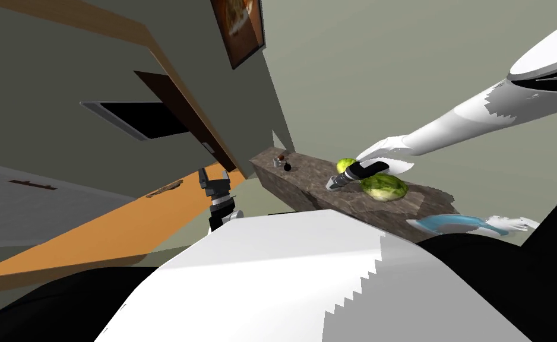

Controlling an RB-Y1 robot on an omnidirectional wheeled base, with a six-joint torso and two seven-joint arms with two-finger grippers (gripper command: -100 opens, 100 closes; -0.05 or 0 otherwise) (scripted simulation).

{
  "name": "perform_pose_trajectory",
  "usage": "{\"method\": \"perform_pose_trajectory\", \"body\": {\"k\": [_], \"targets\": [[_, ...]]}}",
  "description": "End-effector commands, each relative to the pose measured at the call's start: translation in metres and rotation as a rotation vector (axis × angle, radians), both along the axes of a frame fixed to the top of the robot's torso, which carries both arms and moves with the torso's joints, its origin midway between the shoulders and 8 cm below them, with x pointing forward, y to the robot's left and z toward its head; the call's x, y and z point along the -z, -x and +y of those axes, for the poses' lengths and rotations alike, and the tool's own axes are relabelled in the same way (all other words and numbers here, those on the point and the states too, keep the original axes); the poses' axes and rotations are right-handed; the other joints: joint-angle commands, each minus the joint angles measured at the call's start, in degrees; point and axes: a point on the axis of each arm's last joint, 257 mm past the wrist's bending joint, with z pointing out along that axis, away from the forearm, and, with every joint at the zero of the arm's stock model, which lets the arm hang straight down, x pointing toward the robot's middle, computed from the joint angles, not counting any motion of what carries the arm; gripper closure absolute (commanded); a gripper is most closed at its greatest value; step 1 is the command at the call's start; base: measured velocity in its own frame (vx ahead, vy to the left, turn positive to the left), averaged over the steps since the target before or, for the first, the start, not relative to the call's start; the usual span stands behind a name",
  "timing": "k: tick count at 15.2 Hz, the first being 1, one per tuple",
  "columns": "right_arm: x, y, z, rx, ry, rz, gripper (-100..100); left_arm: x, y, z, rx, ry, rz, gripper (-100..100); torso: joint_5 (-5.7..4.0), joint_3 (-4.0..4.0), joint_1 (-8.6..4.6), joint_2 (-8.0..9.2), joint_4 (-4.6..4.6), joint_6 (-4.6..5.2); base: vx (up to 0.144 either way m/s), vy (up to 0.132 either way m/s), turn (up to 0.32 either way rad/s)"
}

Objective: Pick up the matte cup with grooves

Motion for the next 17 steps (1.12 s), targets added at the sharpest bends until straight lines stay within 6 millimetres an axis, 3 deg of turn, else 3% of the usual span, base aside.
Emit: {"method": "perform_pose_trajectory", "body": {"k": [1,8,9,13,17], "targets": [[0.003,0.004,-0.003,-0.010,0.026,0.022,-100,0.000,0.000,0.000,0.000,0.000,0.000,0,0.00,0.00,0.00,0.00,0.00,0.00,-0.017,-0.019,0.102],[0.020,0.012,-0.012,0.016,0.014,0.013,-100,0.000,0.000,0.000,0.000,0.000,0.000,0,0.00,-0.07,0.06,-0.13,-0.03,0.03,0.010,0.006,0.063],[0.021,0.012,-0.013,0.016,0.015,0.012,100,0.000,0.000,0.000,0.000,0.000,0.000,0,0.01,-0.06,0.06,-0.12,-0.02,0.03,0.000,0.000,0.000],[0.020,0.012,-0.013,0.019,0.015,0.011,100,0.000,0.000,0.000,0.000,0.000,0.000,0,-0.01,-0.04,0.05,-0.06,-0.02,-0.01,0.000,0.000,0.000],[0.002,0.002,-0.002,-0.006,0.015,0.013,100,0.000,0.000,0.000,0.000,0.000,0.000,0,0.05,0.03,0.07,0.04,0.03,0.00,-0.015,-0.009,-0.086]]}}
